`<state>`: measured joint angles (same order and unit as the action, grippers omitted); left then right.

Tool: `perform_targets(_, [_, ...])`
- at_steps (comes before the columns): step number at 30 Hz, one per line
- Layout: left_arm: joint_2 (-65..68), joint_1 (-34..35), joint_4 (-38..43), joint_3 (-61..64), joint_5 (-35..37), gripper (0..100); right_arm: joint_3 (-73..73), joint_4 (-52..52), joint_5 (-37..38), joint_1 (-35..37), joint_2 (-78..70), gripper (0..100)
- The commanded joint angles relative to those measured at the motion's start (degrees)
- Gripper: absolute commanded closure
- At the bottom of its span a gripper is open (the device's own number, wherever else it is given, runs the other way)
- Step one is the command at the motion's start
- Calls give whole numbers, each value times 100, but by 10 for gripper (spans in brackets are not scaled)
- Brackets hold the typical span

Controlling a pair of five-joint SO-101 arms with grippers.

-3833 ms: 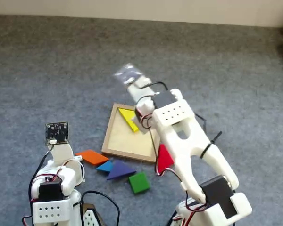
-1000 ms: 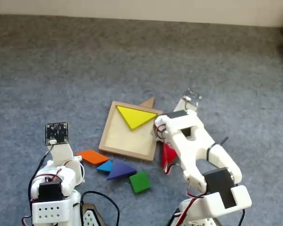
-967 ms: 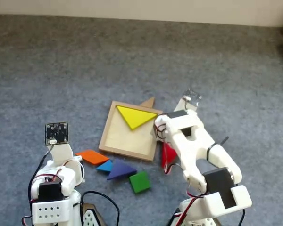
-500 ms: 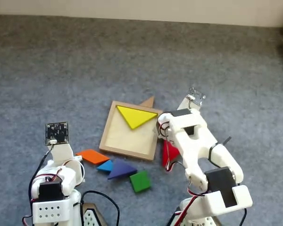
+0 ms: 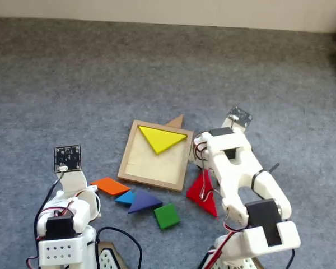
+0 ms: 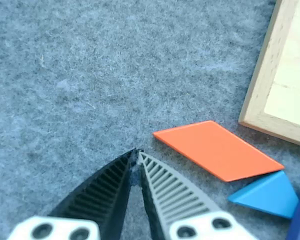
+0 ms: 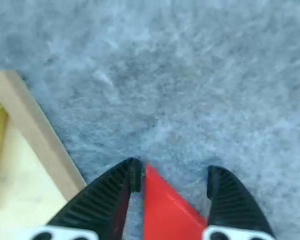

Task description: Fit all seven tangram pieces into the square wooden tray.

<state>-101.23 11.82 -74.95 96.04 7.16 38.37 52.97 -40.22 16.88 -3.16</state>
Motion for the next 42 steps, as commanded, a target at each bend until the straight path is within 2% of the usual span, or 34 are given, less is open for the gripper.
perform_targets(1, [-303, -57, -26, 110, -53, 994, -215, -75, 440, -31, -180, 840])
perform_targets(9, [-303, -57, -26, 110, -53, 994, -207, 497, 571, -31, 857, 839])
perform_targets(14, [-303, -57, -26, 110, -53, 994, -171, 884, 1697, 57, 2044, 838])
perform_targets(20, [-303, -57, -26, 110, -53, 994, 198, 1323, 1837, 593, 2967, 818])
perform_targets(24, [-303, -57, -26, 110, -53, 994, 743, 1297, 1829, 1086, 2923, 686])
perform_targets(26, [-303, -57, -26, 110, -53, 994, 954, 1297, 1829, 1314, 2809, 650])
perform_targets(29, [-303, -57, -26, 110, -53, 994, 1130, 1209, 1811, 1560, 2668, 649])
perform_targets(35, [-303, -57, -26, 110, -53, 994, 1578, 312, 1820, 1851, 2404, 649])
perform_targets(42, [-303, -57, -26, 110, -53, 994, 1815, -251, 1837, 1877, 1895, 649])
